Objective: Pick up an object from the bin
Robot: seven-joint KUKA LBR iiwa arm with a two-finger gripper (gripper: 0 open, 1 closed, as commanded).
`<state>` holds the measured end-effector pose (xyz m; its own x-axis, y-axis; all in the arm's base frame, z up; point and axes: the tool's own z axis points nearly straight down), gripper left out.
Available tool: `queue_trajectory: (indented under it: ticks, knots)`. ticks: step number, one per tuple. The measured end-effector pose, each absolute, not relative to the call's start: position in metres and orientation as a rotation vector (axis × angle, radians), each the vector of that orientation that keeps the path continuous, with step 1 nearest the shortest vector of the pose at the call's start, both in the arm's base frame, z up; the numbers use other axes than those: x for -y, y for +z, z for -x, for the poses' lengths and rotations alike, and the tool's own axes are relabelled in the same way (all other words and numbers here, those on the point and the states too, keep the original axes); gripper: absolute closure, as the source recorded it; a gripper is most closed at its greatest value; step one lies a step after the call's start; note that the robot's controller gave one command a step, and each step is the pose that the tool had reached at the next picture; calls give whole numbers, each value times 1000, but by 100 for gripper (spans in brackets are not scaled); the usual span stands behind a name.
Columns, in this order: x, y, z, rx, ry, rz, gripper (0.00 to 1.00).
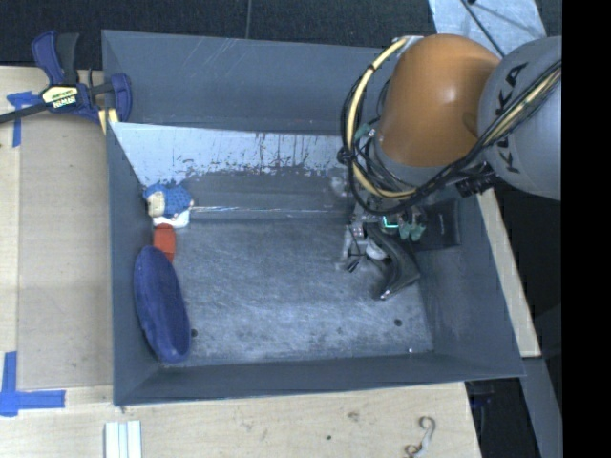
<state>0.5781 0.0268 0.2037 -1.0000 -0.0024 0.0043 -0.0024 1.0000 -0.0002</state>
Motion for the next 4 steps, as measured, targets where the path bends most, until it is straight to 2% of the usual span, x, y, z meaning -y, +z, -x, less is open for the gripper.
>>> queue_trajectory:
  ticks: [1,2,3,4]
  knots:
    - [47,138,-567,3123,4,-309,0]
    - [115,124,-584,3134,6,-274,0]
    - [129,79,-618,3108,3,-523,0]
    - [114,84,-575,2845,36,-1425,0]
